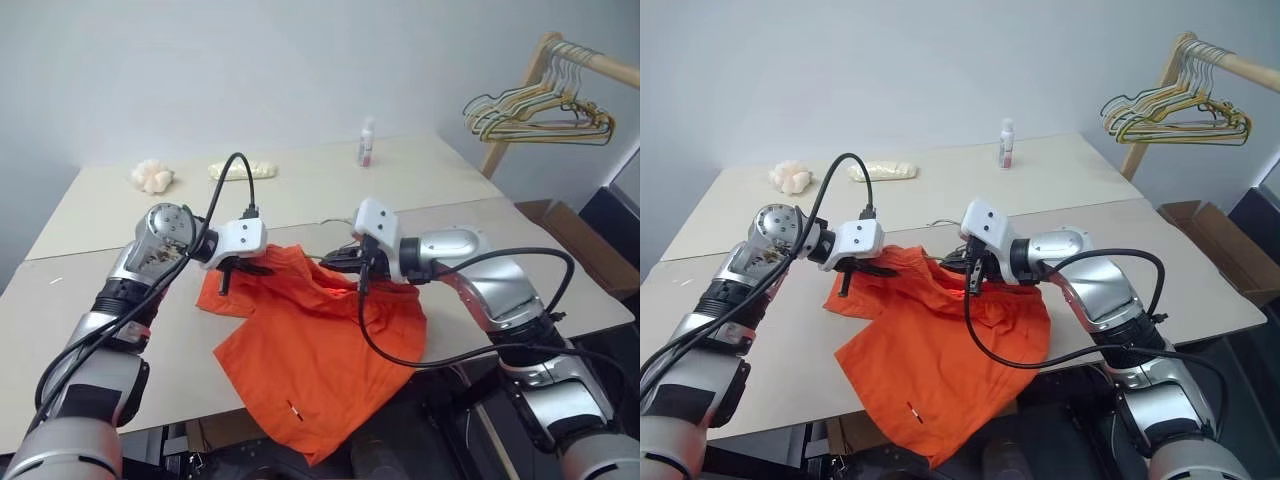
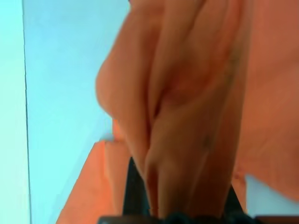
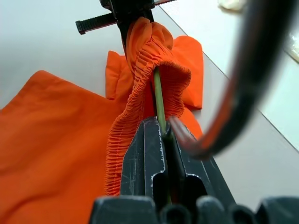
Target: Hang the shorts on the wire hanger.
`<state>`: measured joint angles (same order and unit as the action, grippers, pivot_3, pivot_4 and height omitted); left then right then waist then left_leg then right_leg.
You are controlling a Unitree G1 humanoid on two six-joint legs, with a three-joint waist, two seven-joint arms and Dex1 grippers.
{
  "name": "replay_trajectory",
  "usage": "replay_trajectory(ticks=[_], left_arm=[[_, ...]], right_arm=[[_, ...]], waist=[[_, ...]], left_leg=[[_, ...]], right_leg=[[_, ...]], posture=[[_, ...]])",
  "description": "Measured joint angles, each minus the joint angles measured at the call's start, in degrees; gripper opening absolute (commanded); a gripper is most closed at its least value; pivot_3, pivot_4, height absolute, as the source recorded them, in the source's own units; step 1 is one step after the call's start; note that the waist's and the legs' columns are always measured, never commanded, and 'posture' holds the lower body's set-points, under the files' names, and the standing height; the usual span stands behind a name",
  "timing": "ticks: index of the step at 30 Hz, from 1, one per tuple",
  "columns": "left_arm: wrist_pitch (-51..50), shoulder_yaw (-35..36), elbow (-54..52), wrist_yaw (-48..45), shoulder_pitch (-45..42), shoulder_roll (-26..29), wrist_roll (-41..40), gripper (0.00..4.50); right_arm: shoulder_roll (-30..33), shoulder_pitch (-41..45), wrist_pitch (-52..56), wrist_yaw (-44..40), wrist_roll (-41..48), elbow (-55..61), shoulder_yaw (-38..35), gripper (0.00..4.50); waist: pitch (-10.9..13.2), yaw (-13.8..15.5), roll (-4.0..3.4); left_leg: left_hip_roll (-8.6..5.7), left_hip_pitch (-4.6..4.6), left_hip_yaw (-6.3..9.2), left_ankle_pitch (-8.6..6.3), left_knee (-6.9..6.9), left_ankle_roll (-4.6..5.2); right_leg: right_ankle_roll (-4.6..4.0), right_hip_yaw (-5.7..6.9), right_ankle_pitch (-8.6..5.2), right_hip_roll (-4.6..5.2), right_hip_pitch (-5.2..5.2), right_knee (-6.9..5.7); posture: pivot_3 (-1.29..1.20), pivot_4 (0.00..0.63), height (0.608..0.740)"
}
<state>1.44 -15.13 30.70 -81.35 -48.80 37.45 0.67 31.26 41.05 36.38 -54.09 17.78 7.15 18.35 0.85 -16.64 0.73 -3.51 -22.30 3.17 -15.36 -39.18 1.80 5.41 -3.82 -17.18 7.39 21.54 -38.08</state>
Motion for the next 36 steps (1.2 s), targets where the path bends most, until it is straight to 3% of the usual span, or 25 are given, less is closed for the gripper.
replay_trajectory(ticks=[6, 11, 16, 19, 30, 31, 36], left_arm=[[-1.5, 3.1, -3.2, -2.5, 0.0, 2.3, -5.0, 2.94], [7.0, 2.7, 1.3, 1.6, 0.1, 4.8, -0.5, 4.46], [15.8, 0.2, 11.4, 8.1, -0.3, 4.5, 6.7, 4.46], [17.3, -0.9, 15.3, 10.7, -1.2, 2.8, 9.2, 3.86], [19.4, -1.0, 18.9, 12.3, -3.5, 2.1, 10.6, 0.25], [19.4, -0.9, 19.1, 12.3, -3.5, 2.3, 10.6, 0.03], [18.8, 0.2, 19.3, 13.7, -4.7, 3.6, 10.6, 0.03]], right_arm=[[0.0, -1.0, -1.7, -2.2, -1.1, -2.5, 0.2, 0.00], [0.1, -1.0, -1.9, -3.3, -1.3, -2.8, 0.1, 0.00], [1.0, -1.0, -1.8, -4.6, -1.0, -2.2, -0.3, 0.00], [1.0, -1.0, -1.4, -4.9, -0.8, -1.8, -0.8, 0.00], [2.2, -1.0, -0.7, -5.7, -0.7, -1.2, -1.3, 0.00], [2.4, -1.0, -0.7, -5.7, -0.8, -1.1, -1.2, 0.00], [3.2, -1.6, -0.4, -5.6, -1.4, -0.8, -1.1, 0.00]], waist=[[0.0, 0.0, 0.00], [0.0, 0.1, 0.00], [0.0, 0.2, 0.00], [0.0, 0.3, 0.00], [0.0, 0.0, 0.01], [0.0, 0.0, 0.01], [0.0, 0.2, 0.02]], left_leg=[[0.03, 0.10, -0.01, 0.01, 0.00, -0.02], [0.00, 0.10, 0.00, 0.02, 0.00, -0.03], [-0.01, 0.06, 0.01, 0.02, 0.00, -0.03], [-0.04, 0.01, 0.04, 0.02, 0.00, -0.03], [-0.04, -0.01, 0.03, 0.02, 0.00, -0.03], [-0.04, -0.02, 0.03, 0.02, 0.00, -0.03], [-0.04, -0.04, 0.03, 0.02, 0.00, -0.03]], right_leg=[[0.00, -0.03, 0.00, -0.03, -0.04, 0.01], [0.00, -0.02, 0.00, -0.01, -0.08, 0.04], [0.00, 0.01, 0.00, 0.00, -0.06, 0.03], [0.00, 0.04, 0.00, 0.01, -0.05, 0.01], [0.00, 0.04, 0.00, 0.01, 0.04, 0.00], [0.00, 0.03, 0.00, 0.01, 0.04, -0.01], [0.00, 0.04, 0.00, 0.02, 0.05, -0.01]], posture=[[-0.20, 0.000, 0.740], [-0.21, 0.000, 0.740], [-0.22, 0.000, 0.740], [-0.23, 0.000, 0.740], [-0.21, 0.000, 0.740], [-0.21, 0.000, 0.740], [-0.20, 0.000, 0.740]])
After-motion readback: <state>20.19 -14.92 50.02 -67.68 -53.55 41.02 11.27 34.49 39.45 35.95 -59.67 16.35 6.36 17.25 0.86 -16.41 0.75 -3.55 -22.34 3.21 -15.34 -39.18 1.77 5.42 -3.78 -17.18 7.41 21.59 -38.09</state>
